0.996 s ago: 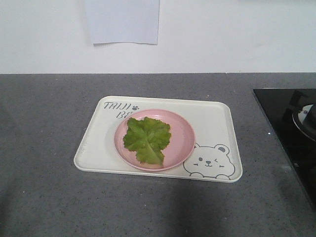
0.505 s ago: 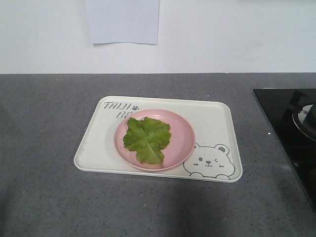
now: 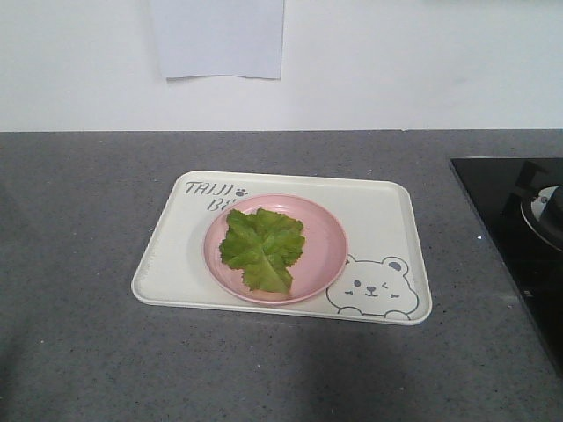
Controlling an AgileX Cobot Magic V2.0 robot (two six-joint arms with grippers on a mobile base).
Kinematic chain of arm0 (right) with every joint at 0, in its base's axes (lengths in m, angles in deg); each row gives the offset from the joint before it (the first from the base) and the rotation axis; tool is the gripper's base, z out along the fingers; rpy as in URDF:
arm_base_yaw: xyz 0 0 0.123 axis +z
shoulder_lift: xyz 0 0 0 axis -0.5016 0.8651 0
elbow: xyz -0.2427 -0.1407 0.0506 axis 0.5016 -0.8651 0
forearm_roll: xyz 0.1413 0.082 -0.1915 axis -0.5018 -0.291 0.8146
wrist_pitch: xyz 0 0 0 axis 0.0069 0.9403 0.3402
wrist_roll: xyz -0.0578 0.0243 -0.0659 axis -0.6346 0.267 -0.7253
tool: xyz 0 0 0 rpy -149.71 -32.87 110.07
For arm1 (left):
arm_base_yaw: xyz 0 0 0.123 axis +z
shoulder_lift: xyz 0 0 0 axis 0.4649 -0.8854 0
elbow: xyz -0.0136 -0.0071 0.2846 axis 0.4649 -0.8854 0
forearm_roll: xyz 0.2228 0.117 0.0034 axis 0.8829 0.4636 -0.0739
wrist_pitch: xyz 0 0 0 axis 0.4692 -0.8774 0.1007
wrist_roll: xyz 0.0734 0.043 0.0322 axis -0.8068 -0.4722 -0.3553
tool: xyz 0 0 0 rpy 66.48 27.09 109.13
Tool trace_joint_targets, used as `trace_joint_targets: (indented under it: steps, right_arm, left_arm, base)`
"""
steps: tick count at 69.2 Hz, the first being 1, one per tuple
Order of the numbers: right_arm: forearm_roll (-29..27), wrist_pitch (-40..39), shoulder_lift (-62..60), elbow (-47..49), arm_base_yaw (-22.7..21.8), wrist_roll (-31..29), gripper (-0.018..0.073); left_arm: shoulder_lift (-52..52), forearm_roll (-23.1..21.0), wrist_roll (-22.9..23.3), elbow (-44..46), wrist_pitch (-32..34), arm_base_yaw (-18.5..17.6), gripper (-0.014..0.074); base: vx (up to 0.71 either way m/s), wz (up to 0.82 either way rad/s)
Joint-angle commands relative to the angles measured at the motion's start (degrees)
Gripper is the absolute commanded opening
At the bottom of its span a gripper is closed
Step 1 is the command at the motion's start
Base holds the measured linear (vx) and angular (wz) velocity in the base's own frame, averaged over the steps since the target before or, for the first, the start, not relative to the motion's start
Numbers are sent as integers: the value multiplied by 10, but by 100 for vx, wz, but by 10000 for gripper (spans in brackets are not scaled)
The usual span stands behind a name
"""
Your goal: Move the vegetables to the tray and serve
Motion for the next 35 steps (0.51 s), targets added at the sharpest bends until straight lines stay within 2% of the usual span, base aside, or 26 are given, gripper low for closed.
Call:
trace_joint_targets:
  steps: [1, 13, 24, 35]
  right_arm:
    - [43, -82, -19, -33, 0, 65, -2]
    - [43, -217, -87, -152, 0, 100, -2]
    - [45, -308, -134, -229, 0, 110, -2]
    - [44, -283, -138, -228, -1, 116, -2]
  left_arm:
    - [8, 0, 6, -15, 38, 1, -6]
    - [8, 0, 6, -15, 38, 1, -6]
    - [8, 0, 6, -15, 38, 1, -6]
    - [8, 0, 6, -15, 38, 1, -6]
  base:
    - [0, 0]
    - [0, 0]
    - [0, 0]
    - [0, 0]
